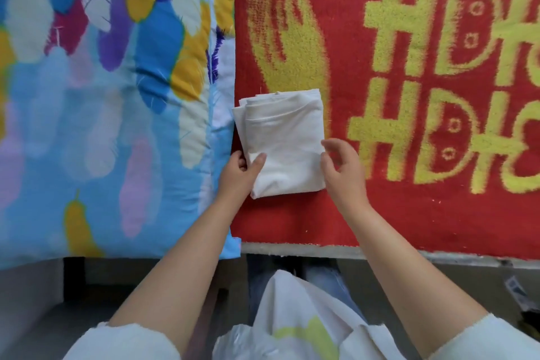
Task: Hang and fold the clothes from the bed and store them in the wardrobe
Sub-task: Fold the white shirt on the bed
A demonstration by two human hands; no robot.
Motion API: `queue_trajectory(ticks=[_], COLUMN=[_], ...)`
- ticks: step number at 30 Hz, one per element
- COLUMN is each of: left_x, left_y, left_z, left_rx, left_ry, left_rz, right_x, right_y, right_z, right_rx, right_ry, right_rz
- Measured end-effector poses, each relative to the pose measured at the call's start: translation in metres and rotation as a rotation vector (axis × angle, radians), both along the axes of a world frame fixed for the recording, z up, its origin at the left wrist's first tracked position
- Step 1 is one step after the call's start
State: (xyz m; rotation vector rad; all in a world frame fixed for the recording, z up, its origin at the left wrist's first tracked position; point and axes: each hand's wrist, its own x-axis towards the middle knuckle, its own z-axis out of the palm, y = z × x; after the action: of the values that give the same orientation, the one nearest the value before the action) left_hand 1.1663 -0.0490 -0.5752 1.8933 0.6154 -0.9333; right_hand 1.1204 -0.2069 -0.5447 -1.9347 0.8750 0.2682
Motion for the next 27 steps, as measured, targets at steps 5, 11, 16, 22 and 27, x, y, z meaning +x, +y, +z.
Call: queue_trajectory(ticks=[5,11,16,22,27], left_x=[-0.024,-0.035,-0.062,-0.127,-0.205], left_y=[-0.012,-0.010,0.005,0.027,0.057], left_z=[-0.005,-0.013,0.011,0.092,0.175], left_rx=[0.019,-0.285,-0.373,-0.457,-0.461], left_ry=[0.027,0.061,-0.004,-0.127,-0.260], left_rz=[-0.017,0.296,0.380,0.611,0.822], right_x=[0.049,0.077,0.060,0.030,-0.008], right_y=[-0.024,-0.027,-0.021,0.010,0.066], right_z=[-0.021,-0.036,-0.006,0.076,0.158], right_rx=[0.309,0.584,0.745,0.915,1.043], right_ry=[0.161,0.139,0.114,0.189,0.267], right_rz=[0.038,-0.011,0.103,0.356,0.591])
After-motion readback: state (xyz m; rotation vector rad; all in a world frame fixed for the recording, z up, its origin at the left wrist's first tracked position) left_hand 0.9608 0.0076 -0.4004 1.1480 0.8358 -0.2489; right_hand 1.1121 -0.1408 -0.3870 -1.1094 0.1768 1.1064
